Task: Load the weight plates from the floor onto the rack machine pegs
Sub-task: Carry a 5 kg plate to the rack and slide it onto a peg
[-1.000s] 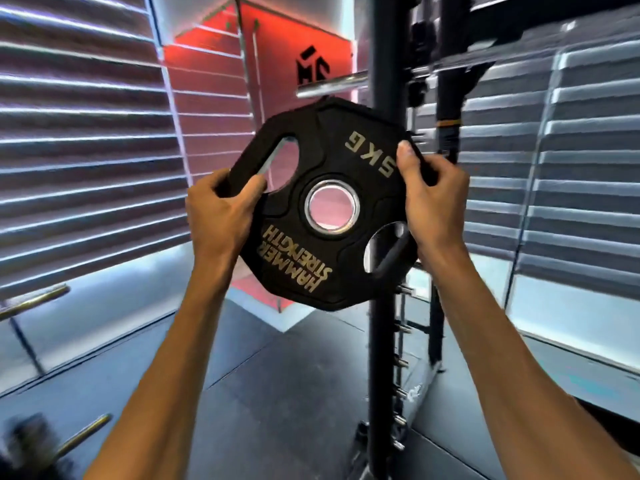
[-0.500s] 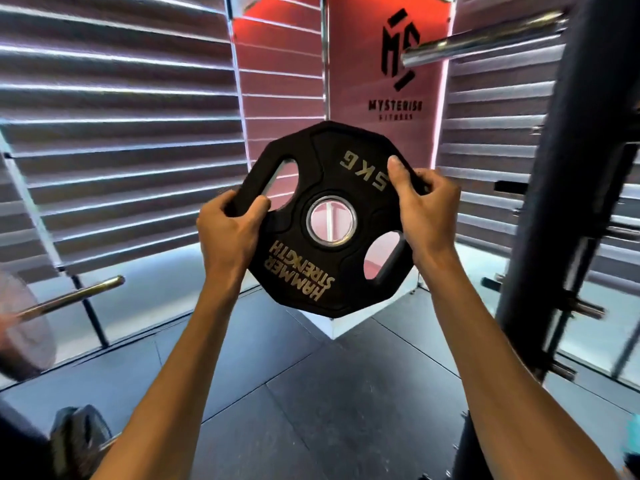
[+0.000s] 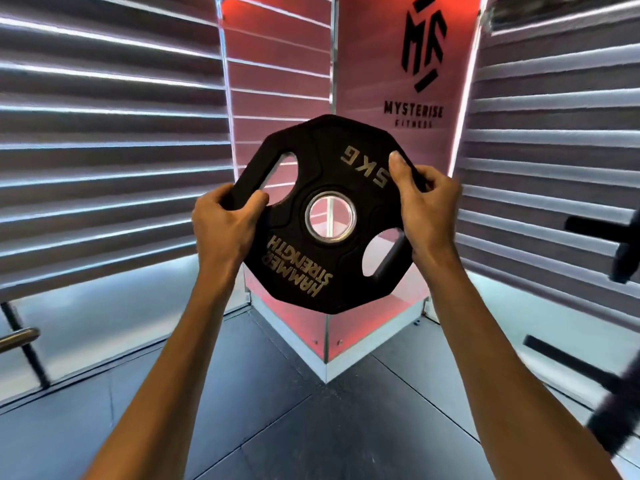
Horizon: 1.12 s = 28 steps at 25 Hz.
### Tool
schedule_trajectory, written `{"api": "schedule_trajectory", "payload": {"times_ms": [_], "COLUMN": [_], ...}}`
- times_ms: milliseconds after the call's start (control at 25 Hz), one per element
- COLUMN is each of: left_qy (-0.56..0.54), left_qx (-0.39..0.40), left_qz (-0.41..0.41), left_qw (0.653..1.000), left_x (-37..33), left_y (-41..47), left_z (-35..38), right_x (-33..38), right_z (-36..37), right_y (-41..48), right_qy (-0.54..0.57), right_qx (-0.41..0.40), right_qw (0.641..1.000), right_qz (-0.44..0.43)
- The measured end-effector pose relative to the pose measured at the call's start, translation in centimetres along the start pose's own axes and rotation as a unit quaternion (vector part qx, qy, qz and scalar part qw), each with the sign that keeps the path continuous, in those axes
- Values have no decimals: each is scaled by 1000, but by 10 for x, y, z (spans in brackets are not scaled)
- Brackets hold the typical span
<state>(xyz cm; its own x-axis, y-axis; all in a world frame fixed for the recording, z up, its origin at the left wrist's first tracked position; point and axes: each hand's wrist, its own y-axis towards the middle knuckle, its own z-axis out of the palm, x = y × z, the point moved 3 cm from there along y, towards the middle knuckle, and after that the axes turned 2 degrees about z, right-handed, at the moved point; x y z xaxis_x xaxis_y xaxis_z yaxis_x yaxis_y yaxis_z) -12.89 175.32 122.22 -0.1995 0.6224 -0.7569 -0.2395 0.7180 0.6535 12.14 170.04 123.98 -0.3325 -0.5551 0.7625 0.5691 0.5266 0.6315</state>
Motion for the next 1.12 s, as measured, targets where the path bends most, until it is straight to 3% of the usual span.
{"api": "schedule_trajectory", "payload": {"times_ms": [280,520,800,1000,1120], "left_qy": [-41,-105,-196,-247,-297], "left_qx": [47,138,272,344,406], "left_qz": [-4,-1,11,19,4], "left_qw": [998,985,942,906,864], "left_x": [90,181,227,234,232], "left_y": [97,196,274,265,244], "left_z": [120,265,445,580,671], "right_x": [-90,-174,-239,-280,-308], "right_z": [37,62,49,-3,-49], "right_y": [101,192,289,335,366], "right_qy": [-36,-119,-237,-305,-339], "right_qx": [-23,-111,-256,-335,-369], "right_qw": [999,986,936,889,861], "right_qz": [-4,-20,-49,-76,-86]}}
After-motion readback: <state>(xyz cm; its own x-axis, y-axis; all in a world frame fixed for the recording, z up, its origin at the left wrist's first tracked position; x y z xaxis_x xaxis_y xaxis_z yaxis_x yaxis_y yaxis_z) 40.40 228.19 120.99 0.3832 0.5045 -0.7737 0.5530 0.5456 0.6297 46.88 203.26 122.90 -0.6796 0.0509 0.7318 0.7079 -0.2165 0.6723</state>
